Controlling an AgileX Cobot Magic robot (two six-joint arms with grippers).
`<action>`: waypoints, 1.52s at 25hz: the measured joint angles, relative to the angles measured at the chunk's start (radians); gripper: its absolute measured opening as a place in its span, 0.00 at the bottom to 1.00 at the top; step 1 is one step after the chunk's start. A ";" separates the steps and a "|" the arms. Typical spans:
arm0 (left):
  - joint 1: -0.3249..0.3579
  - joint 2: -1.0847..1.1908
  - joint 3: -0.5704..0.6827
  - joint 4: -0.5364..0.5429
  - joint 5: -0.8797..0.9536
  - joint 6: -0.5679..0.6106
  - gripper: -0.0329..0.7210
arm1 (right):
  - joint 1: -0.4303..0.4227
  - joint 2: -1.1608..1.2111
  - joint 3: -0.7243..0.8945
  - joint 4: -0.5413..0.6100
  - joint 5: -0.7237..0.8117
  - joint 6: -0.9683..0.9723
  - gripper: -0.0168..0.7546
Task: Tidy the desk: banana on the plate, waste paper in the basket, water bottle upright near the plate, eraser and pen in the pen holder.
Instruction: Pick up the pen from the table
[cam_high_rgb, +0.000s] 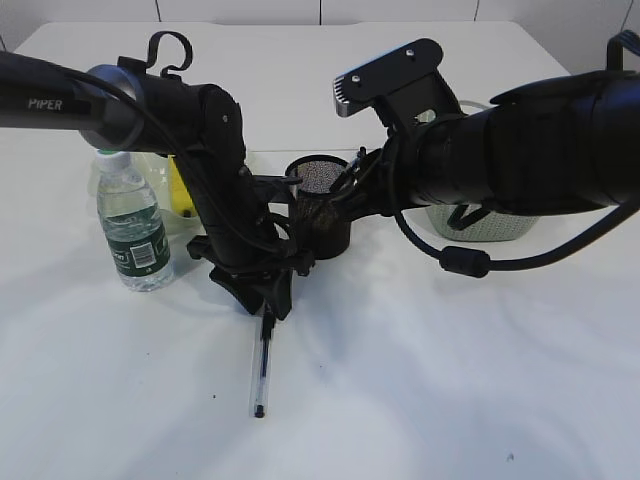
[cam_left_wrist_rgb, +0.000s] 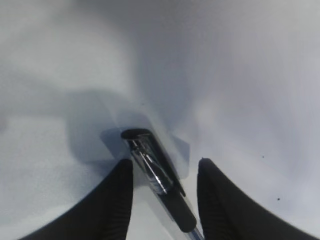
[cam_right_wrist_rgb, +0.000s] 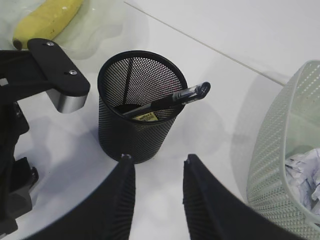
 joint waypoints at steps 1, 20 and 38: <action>-0.001 0.000 0.000 0.005 0.000 0.000 0.45 | 0.000 0.000 0.000 0.000 0.000 0.000 0.34; -0.002 0.000 -0.006 0.124 0.029 0.006 0.38 | 0.000 0.000 0.000 0.000 0.000 0.000 0.34; -0.002 0.002 -0.006 0.135 0.054 0.091 0.18 | 0.000 0.000 0.000 0.000 0.000 0.000 0.34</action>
